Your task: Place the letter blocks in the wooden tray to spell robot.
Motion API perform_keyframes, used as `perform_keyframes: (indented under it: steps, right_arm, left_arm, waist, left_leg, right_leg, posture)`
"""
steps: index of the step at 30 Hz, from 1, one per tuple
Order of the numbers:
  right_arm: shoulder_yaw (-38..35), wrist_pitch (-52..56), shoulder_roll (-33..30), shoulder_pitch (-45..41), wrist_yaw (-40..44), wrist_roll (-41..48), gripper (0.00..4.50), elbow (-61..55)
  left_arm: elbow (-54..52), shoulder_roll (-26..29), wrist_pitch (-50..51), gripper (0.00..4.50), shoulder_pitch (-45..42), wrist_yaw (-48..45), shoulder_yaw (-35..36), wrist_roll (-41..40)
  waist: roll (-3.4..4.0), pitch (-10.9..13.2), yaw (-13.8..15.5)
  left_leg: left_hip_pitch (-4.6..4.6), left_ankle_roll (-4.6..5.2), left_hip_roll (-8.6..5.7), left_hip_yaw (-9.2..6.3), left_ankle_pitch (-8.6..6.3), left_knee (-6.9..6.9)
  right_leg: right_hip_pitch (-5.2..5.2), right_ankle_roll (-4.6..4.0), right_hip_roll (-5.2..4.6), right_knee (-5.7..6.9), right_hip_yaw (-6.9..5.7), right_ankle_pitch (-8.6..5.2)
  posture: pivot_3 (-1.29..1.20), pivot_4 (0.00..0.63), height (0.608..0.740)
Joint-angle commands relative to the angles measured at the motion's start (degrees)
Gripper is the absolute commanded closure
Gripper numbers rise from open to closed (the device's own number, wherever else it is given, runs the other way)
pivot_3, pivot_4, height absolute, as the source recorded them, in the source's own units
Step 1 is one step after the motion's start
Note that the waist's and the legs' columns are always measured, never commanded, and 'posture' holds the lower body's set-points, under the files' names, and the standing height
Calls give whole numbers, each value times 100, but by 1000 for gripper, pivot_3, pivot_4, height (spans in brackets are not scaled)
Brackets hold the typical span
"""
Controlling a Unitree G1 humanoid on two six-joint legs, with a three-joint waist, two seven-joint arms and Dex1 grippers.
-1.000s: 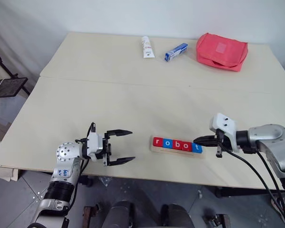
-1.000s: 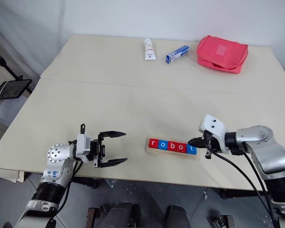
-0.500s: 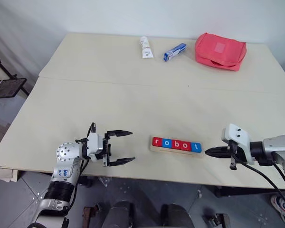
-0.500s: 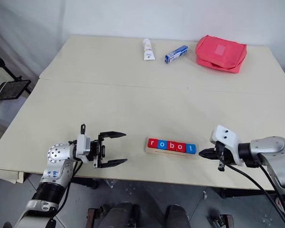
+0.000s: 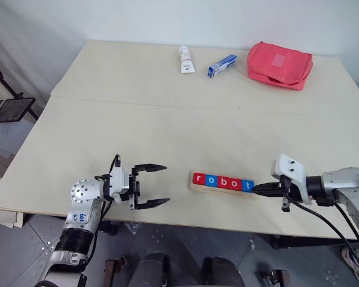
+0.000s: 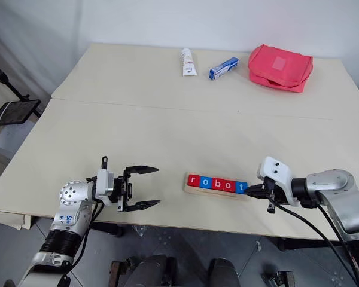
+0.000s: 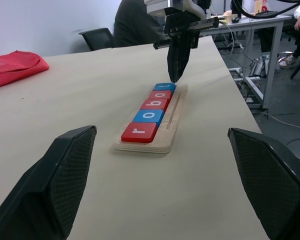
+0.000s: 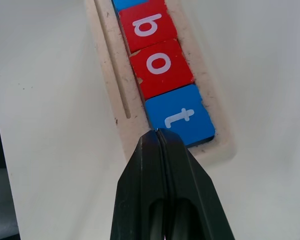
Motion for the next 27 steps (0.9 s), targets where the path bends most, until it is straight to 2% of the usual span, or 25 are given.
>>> perform_keyframes:
  steps: [1,7,9,11,14,17,20,22,23,27]
  right_arm:
    - [-185,10,15,43,-85,90,4493,-172]
    - [-622,33,-101,269,-177,243,4493,-379]
    - [-1149,-312,-20,570,-43,441,4331,-404]
    - [-1566,-835,65,864,212,579,3964,-208]
    - [-1954,-1496,176,1197,700,771,3031,213]
    - [-2285,-2129,332,1410,1228,972,1892,744]
    - [-2390,-2641,330,1493,1618,964,914,1299]
    - [-2482,-3126,302,1574,1977,928,244,1867]
    - [-2507,-3306,293,1561,2100,927,21,2116]
    - [-2587,-3751,366,1162,2423,1188,21,2936]
  left_arm:
    - [-85,17,-26,0,13,15,29,-15]
    - [-37,13,-49,0,-9,0,40,-20]
    - [-60,52,-23,0,24,-25,98,-86]
    - [-3,80,-54,0,-3,-51,204,-168]
    - [47,73,59,0,-111,88,405,-302]
    - [15,150,301,0,-149,339,571,-299]
    - [140,182,84,0,-207,467,709,-189]
    - [208,263,293,0,-297,632,847,-261]
    - [228,279,400,0,-349,710,904,-308]
    - [72,345,943,0,-371,444,1011,-726]
  waist:
    - [0,0,0]
    - [0,0,4]
    - [0,0,9]
    - [-2,1,23]
    - [-4,3,15]
    - [-5,3,10]
    - [-5,3,5]
    - [-5,3,2]
    - [-5,3,1]
    - [-5,3,-10]
  left_leg:
    - [0,0,0,0,0,0]
    - [0,0,0,0,0,0]
    - [0,0,0,0,0,0]
    - [0,0,-1,-3,0,0]
    - [1,1,-2,-3,0,-1]
    - [6,1,-1,-2,0,-1]
    - [11,1,-1,-2,0,-1]
    - [16,1,0,-2,0,-1]
    - [17,1,3,-3,0,-1]
    - [24,1,3,-3,0,-1]
  right_leg:
    - [0,0,0,0,0,0]
    - [0,0,0,0,0,0]
    - [0,0,0,0,0,0]
    - [1,0,0,1,-2,0]
    - [6,0,0,-3,-4,0]
    - [14,0,1,-4,-7,0]
    - [21,1,1,-6,-7,0]
    - [26,0,1,-8,-8,0]
    - [29,1,3,-12,-10,0]
    - [41,1,3,-19,-11,0]
  posture:
    - [0,150,740]
    - [0,150,740]
    - [0,150,740]
    - [0,150,740]
    - [0,150,740]
    - [0,150,740]
    - [0,150,740]
    - [0,150,740]
    - [0,150,740]
    - [0,150,740]
